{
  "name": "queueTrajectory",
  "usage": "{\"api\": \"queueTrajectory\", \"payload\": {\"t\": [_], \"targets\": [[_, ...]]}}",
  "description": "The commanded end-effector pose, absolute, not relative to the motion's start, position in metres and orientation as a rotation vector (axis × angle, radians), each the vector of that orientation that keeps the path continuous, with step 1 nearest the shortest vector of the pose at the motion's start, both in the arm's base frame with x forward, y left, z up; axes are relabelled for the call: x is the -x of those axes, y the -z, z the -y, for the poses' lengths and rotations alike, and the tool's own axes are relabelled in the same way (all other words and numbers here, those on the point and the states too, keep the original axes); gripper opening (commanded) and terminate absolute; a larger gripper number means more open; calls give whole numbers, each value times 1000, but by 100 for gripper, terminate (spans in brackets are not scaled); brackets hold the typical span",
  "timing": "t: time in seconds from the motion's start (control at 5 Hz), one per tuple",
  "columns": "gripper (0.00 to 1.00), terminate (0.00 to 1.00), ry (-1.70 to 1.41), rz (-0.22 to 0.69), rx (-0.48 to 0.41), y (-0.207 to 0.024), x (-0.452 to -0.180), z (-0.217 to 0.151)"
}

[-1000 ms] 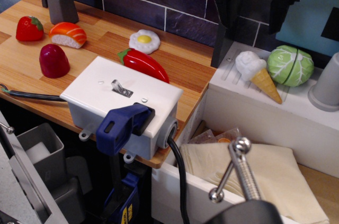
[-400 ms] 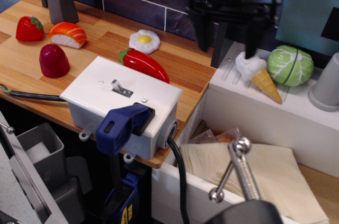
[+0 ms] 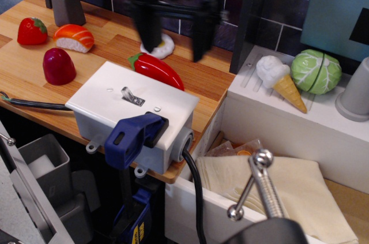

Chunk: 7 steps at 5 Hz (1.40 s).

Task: Move light switch to the right

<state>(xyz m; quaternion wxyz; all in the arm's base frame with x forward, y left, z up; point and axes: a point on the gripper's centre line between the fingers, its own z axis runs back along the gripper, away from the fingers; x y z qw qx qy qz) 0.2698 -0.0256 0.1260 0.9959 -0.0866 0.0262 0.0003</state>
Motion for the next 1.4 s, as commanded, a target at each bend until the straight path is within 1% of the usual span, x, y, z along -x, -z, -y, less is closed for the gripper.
{"api": "queueTrajectory", "payload": {"t": [0.0,0.2,0.4,0.6,1.2], "targets": [[100,0,43,-17,141,-115,-250,-5],[100,0,50,-12,139,-105,-245,-14],[100,0,61,-9,125,-89,-241,-26],[100,0,76,21,125,-87,-238,-20],[100,0,88,6,137,-76,-249,-2]]}}
